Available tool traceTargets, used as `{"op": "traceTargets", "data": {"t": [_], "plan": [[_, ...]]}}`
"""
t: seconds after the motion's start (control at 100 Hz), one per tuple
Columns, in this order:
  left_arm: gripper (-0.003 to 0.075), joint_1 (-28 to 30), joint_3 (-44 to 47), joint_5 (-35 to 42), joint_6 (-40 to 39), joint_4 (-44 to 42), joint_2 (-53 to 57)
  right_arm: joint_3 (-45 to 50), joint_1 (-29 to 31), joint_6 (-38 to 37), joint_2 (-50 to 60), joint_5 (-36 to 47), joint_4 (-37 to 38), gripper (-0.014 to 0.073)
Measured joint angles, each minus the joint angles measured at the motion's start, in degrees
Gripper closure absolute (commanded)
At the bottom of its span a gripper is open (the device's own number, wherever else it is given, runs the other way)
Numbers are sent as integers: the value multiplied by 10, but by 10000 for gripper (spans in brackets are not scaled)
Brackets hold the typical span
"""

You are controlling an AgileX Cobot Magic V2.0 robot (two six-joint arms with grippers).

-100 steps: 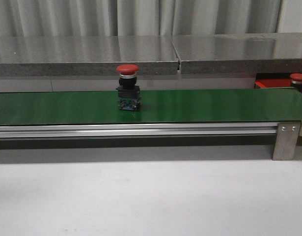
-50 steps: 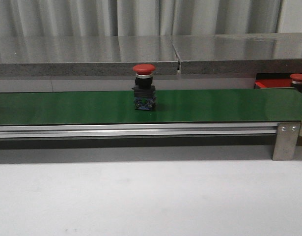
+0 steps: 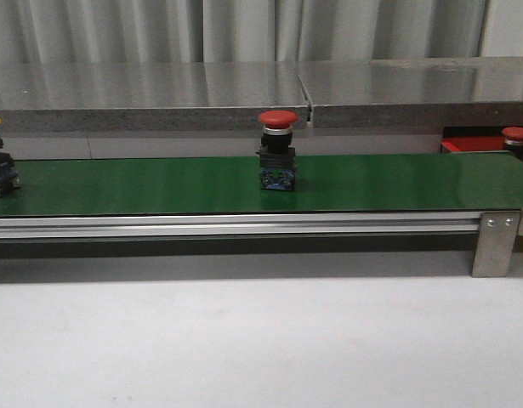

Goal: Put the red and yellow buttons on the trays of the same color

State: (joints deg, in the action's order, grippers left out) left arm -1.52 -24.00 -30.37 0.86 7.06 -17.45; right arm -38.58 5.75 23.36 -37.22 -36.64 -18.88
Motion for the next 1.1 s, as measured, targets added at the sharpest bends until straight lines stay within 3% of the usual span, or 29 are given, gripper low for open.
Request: {"op": "traceTargets", "data": {"t": [0.24, 0.34, 0.41, 0.53, 0.61, 0.87, 1.1], "plan": [[739, 0, 0, 0, 0, 0, 0, 0, 0, 0, 0, 0, 0, 656], [739, 0, 0, 0, 0, 0, 0, 0, 0, 0, 0, 0, 0, 584], [739, 0, 0, 0, 0, 0, 0, 0, 0, 0, 0, 0, 0, 455], [739, 0, 0, 0, 0, 0, 0, 0, 0, 0, 0, 0, 0, 104], [739, 0, 0, 0, 0, 0, 0, 0, 0, 0, 0, 0, 0, -73], [739, 0, 0, 0, 0, 0, 0, 0, 0, 0, -10, 8, -16, -40], [739, 0, 0, 0, 0, 0, 0, -1, -2, 0, -89, 25, -22, -40]]}}
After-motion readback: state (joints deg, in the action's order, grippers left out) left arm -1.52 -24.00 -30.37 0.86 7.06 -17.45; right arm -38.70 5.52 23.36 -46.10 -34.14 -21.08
